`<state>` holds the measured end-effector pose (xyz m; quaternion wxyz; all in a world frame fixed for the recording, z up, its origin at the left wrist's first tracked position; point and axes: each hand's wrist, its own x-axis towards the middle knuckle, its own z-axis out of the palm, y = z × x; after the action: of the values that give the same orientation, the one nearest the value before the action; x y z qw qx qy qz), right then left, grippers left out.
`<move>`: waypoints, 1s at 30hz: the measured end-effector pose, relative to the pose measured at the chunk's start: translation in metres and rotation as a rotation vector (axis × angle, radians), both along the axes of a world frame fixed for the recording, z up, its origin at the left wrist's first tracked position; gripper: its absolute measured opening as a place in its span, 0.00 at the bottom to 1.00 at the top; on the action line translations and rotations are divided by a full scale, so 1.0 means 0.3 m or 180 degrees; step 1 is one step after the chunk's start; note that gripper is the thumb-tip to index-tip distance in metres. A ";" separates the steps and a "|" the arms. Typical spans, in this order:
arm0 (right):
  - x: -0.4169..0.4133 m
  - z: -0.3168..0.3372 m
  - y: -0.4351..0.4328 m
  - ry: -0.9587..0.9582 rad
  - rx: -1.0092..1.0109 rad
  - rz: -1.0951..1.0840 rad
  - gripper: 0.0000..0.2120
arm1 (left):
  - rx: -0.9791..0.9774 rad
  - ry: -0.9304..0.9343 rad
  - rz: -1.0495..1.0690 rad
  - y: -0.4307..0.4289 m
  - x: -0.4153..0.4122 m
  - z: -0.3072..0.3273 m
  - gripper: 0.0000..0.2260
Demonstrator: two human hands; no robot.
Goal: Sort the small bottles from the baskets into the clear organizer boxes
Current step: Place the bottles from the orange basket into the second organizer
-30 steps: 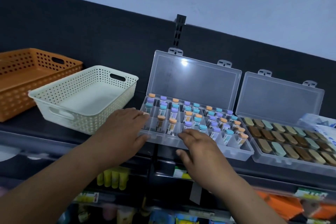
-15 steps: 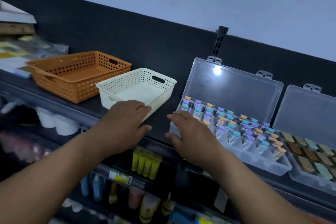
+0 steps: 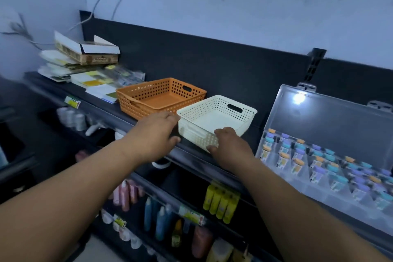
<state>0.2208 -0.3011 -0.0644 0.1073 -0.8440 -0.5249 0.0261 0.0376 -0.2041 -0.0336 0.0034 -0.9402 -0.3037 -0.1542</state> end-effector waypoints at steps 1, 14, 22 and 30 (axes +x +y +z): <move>0.001 -0.006 0.022 0.0009 -0.0025 -0.0096 0.24 | -0.0001 -0.0013 -0.0017 0.033 -0.008 -0.002 0.26; -0.149 0.080 0.200 -0.0570 0.1158 -0.1132 0.11 | -0.0147 -0.0173 -0.0359 0.675 -0.148 0.035 0.23; -0.314 0.277 0.393 -0.1040 0.1705 -0.0939 0.10 | -0.0826 -0.0440 -0.0348 0.898 -0.170 0.001 0.46; -0.390 0.167 0.658 -0.0643 0.1068 -0.0552 0.09 | -0.1530 -0.0650 -0.0092 1.025 -0.242 -0.038 0.61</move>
<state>0.1039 -0.1039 -0.0141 0.1949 -0.8546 -0.4553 -0.1557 -0.0351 0.1034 -0.0451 -0.2529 -0.8978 -0.3169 -0.1718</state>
